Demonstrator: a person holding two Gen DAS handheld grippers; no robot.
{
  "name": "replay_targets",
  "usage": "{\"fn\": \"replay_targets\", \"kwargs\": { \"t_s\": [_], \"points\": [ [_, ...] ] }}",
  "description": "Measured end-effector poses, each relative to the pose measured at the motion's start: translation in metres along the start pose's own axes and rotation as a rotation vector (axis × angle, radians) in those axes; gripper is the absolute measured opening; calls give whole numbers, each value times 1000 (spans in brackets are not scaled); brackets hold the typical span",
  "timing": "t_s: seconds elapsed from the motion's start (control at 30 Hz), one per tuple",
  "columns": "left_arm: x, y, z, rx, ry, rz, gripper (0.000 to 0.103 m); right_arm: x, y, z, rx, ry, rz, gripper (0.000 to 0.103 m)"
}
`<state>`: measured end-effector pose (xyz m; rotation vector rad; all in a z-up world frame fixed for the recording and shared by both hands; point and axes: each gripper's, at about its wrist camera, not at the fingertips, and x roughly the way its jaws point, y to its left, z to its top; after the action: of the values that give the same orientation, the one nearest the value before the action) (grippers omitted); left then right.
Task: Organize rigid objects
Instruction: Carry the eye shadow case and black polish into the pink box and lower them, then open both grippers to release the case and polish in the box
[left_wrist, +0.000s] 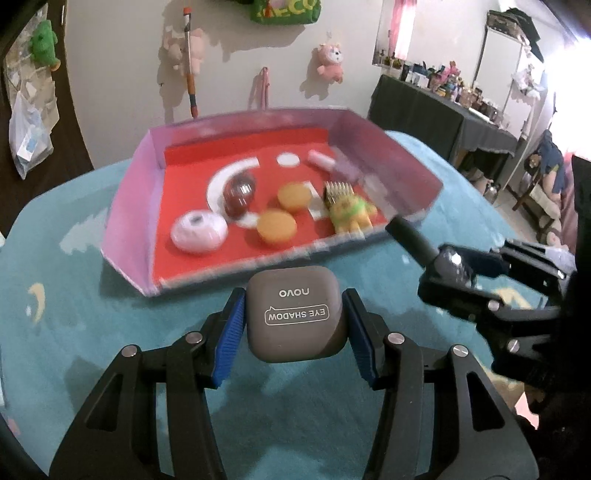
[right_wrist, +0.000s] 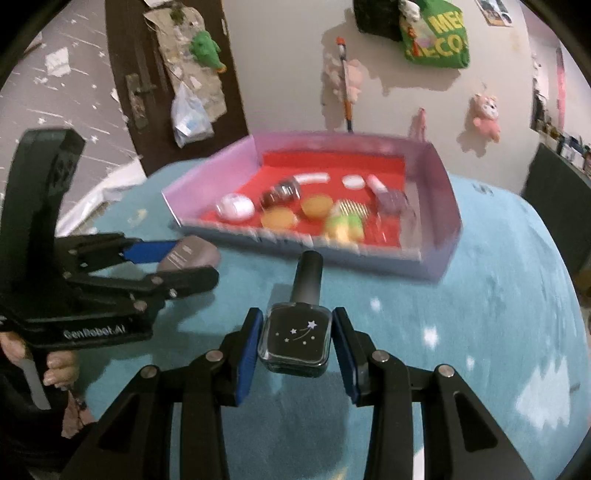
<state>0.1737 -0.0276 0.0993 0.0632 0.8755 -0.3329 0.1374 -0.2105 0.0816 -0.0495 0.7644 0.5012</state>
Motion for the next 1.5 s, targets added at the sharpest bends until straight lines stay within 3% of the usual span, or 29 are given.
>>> {"fn": "replay_targets", "kwargs": {
  "t_s": [0.23,0.57,0.97,1.23,1.5],
  "points": [
    [20,39,63,19,53,37,50,33,-17,82,-20,11,43,41],
    [82,64,108,80,189,105,50,132,-38,146,-31,194,27,41],
    [134,71,121,157,325,194,50,205,-49,161,-68,361,-32,41],
    [153,68,118,176,378,205,51,215,-44,154,-106,394,-57,41],
    [155,68,120,174,380,204,51,218,-44,151,-116,406,-69,41]
  ]
}}
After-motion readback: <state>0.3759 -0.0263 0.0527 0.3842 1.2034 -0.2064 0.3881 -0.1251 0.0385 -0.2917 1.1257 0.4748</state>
